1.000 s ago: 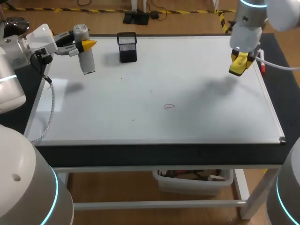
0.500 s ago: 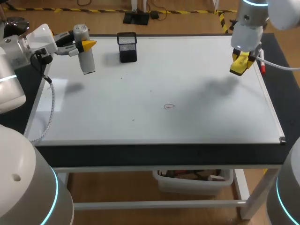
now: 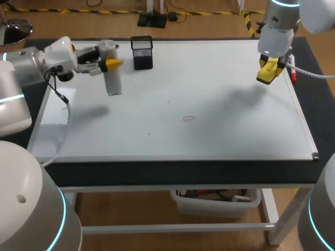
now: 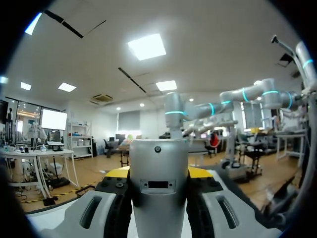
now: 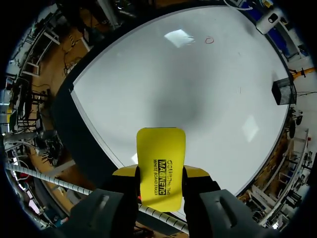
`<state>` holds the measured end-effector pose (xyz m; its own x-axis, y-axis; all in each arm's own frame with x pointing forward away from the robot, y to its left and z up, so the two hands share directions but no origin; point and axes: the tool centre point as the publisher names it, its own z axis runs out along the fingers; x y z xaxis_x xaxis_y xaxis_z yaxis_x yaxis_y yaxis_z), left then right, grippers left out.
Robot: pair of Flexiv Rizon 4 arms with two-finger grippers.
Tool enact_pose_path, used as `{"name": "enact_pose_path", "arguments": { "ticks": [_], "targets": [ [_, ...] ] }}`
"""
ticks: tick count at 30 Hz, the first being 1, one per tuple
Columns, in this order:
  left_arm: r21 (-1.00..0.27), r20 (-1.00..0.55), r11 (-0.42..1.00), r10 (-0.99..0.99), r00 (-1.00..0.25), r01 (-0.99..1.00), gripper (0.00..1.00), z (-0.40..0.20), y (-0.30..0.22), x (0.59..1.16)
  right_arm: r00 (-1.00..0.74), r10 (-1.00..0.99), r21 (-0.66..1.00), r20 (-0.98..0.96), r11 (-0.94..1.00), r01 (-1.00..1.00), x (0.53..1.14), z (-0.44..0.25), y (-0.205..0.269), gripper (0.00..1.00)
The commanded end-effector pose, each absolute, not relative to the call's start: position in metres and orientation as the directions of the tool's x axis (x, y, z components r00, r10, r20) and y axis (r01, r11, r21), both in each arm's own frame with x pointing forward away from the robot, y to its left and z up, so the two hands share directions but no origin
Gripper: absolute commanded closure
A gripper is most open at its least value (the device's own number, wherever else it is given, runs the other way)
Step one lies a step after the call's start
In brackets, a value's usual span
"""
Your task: Pick up the inspection probe, press it on each red-marked spot on the whiteboard one by one, put down the probe, pick up the eraser, and wipe off all the red marks.
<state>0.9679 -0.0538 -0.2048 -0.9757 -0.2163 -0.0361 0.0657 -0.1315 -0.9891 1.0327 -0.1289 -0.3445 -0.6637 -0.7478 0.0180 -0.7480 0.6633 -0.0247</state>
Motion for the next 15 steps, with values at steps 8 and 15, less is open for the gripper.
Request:
{"name": "enact_pose_path", "arguments": {
  "ticks": [8, 15],
  "targets": [
    [-0.981, -0.038, -0.192, 0.022, -0.999, 0.034, 1.00, -0.217, -0.136, 0.905, -0.662, -0.749, -0.024, 0.021, 0.662, -0.749, 1.034, -0.343, -0.130, 1.00],
    [-0.978, -0.041, -0.210, 0.167, -0.985, 0.005, 1.00, -0.217, -0.179, 0.882, -0.662, -0.749, -0.024, 0.021, 0.662, -0.749, 1.034, -0.343, -0.130, 1.00]
  ]
}}
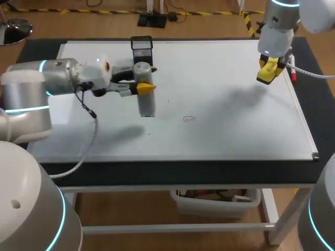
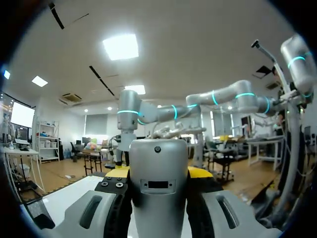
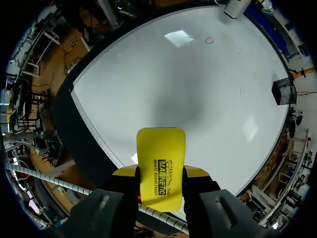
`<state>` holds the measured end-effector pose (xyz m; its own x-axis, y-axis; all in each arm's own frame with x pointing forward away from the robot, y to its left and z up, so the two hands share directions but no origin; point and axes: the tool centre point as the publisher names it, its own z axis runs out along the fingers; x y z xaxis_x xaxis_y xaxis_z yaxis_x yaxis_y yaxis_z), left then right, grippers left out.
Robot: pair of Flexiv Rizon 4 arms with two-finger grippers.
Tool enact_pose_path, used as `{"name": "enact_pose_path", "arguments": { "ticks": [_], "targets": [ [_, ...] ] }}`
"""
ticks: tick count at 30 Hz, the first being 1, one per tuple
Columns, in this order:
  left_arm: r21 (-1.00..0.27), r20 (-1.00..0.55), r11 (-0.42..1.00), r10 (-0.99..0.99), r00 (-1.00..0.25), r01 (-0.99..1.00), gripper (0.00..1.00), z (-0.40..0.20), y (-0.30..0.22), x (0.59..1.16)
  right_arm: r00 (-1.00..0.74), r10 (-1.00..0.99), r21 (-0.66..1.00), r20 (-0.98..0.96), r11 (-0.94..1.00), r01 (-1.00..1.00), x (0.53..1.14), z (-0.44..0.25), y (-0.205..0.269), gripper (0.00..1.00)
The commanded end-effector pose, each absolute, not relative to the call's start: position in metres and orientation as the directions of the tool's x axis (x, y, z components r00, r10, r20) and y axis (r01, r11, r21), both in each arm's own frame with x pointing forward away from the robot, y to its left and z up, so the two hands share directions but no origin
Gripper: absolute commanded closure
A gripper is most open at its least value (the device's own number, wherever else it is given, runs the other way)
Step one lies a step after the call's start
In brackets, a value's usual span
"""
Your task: Pick up the inspection probe, press it on each red-marked spot on the whiteboard one by one, put down the probe, pick up the eraser, and wipe off all the red marks.
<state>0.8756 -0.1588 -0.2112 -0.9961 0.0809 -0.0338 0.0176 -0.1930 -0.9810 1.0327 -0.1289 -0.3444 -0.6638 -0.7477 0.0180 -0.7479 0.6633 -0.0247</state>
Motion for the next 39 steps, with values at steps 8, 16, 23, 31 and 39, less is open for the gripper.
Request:
{"name": "enact_pose_path", "arguments": {
  "ticks": [8, 16, 23, 31, 39],
  "targets": [
    [-0.976, -0.033, -0.215, 0.276, -0.961, -0.028, 1.00, -0.221, -0.226, 0.864, -0.662, -0.749, -0.024, 0.021, 0.662, -0.749, 1.034, -0.343, -0.130, 1.00],
    [-0.977, -0.039, -0.208, 0.334, -0.942, -0.034, 1.00, -0.232, -0.258, 0.864, -0.662, -0.749, -0.024, 0.021, 0.662, -0.749, 1.034, -0.343, -0.130, 1.00],
    [-0.978, -0.030, -0.202, 0.363, -0.931, -0.047, 1.00, -0.241, -0.277, 0.867, -0.662, -0.749, -0.024, 0.021, 0.662, -0.749, 1.034, -0.343, -0.130, 1.00],
    [-0.977, -0.047, -0.208, 0.371, -0.927, -0.034, 1.00, -0.245, -0.285, 0.875, -0.662, -0.749, -0.024, 0.021, 0.662, -0.749, 1.034, -0.343, -0.130, 1.00],
    [-0.978, -0.054, -0.208, 0.367, -0.929, -0.026, 1.00, -0.252, -0.290, 0.885, -0.662, -0.749, -0.024, 0.021, 0.662, -0.749, 1.034, -0.343, -0.130, 1.00]
  ]
}}
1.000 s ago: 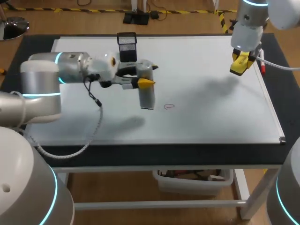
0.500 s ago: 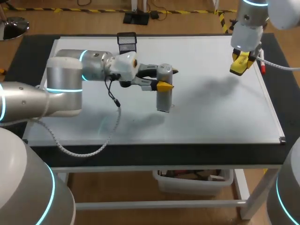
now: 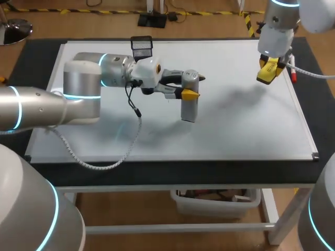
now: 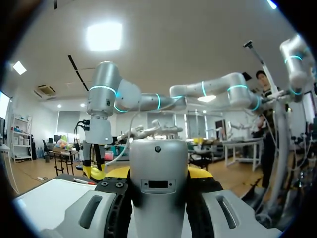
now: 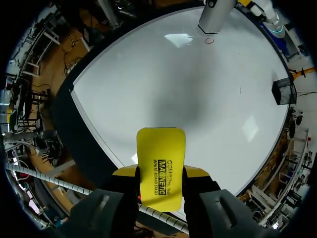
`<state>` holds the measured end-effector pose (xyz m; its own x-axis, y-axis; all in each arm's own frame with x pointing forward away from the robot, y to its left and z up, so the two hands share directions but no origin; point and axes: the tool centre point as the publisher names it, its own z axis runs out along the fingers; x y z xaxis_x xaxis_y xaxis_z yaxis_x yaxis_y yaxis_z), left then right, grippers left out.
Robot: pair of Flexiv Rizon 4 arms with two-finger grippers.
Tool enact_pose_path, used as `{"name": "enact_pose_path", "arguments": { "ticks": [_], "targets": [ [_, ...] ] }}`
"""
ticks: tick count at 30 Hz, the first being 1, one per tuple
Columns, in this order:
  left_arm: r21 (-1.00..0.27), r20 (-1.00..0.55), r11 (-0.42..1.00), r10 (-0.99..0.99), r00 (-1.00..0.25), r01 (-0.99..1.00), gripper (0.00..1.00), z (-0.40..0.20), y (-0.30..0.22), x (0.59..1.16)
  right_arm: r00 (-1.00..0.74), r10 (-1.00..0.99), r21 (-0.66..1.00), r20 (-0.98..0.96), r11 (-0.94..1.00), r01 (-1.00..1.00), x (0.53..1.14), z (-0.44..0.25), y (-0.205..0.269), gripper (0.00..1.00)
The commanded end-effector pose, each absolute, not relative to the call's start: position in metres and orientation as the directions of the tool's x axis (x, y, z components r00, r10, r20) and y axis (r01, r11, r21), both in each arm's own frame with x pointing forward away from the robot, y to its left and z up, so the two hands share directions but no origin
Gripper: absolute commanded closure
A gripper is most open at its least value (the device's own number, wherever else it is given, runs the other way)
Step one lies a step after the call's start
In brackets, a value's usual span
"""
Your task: Pick up the inspection probe, press it on each red-marked spot on the whiteboard one by one, put down the probe, pick up the eraser, and wipe off all the red marks.
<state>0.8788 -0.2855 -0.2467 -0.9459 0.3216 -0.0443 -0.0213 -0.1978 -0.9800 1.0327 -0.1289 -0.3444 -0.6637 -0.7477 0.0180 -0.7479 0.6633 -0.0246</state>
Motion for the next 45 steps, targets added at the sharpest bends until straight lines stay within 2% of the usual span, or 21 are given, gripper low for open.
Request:
{"name": "enact_pose_path", "arguments": {
  "ticks": [1, 45],
  "targets": [
    [-0.979, -0.055, -0.203, 0.367, -0.928, -0.022, 1.00, -0.253, -0.291, 0.886, -0.662, -0.749, -0.024, 0.021, 0.662, -0.749, 1.034, -0.343, -0.130, 1.00],
    [-0.985, 0.013, -0.157, 0.340, -0.940, -0.070, 1.00, -0.278, -0.287, 0.902, -0.662, -0.749, -0.024, 0.021, 0.662, -0.749, 1.034, -0.343, -0.130, 1.00]
  ]
}}
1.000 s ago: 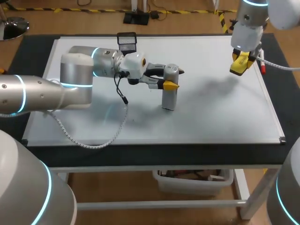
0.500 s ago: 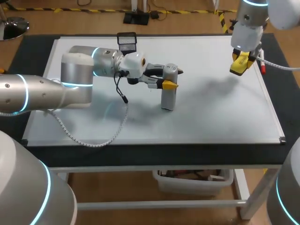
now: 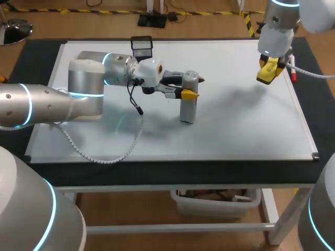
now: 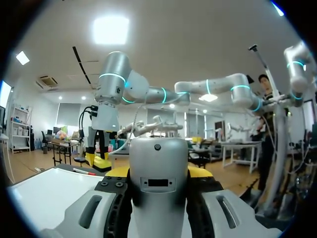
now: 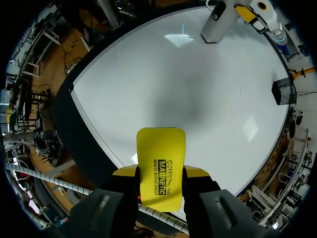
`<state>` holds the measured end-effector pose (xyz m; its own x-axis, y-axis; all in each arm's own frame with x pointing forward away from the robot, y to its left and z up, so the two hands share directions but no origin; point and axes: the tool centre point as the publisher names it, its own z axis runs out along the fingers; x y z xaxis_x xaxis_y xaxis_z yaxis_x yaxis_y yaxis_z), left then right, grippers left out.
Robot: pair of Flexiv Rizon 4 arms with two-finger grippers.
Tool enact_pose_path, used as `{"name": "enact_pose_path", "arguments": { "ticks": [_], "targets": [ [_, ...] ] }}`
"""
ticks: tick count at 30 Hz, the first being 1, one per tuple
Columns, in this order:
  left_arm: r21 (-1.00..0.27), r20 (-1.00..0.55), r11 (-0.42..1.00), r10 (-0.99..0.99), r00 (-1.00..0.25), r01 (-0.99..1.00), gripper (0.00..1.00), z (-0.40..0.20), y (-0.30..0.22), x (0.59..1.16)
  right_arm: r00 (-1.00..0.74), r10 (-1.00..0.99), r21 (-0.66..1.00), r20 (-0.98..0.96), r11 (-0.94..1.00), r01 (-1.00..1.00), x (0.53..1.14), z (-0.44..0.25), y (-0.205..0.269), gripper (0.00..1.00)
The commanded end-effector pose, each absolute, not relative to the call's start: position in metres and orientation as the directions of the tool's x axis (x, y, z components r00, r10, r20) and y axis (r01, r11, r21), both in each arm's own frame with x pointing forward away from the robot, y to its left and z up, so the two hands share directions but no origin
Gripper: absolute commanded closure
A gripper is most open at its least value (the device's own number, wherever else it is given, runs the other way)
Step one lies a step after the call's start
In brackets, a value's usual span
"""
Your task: Pick up the inspection probe, press it on each red-marked spot on the whiteboard one by one, put down the probe, pick up the eraser, and wipe off all the red marks.
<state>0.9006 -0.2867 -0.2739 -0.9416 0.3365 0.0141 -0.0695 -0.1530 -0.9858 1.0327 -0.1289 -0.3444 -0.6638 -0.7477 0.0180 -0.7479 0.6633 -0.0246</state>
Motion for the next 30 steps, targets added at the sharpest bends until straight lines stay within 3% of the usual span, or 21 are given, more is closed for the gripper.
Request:
{"name": "enact_pose_path", "arguments": {
  "ticks": [1, 14, 30],
  "targets": [
    [-0.985, 0.012, -0.158, 0.339, -0.941, -0.070, 1.00, -0.277, -0.287, 0.902, -0.662, -0.749, -0.024, 0.021, 0.662, -0.749, 1.034, -0.343, -0.130, 1.00],
    [-0.979, -0.025, -0.201, 0.268, -0.963, -0.030, 1.00, -0.220, -0.258, 0.909, -0.662, -0.749, -0.024, 0.021, 0.662, -0.749, 1.034, -0.343, -0.130, 1.00],
    [-0.978, -0.081, -0.192, 0.012, -0.997, 0.077, 1.00, -0.198, -0.151, 0.971, -0.662, -0.749, -0.024, 0.021, 0.662, -0.749, 1.034, -0.343, -0.130, 1.00]
  ]
}}
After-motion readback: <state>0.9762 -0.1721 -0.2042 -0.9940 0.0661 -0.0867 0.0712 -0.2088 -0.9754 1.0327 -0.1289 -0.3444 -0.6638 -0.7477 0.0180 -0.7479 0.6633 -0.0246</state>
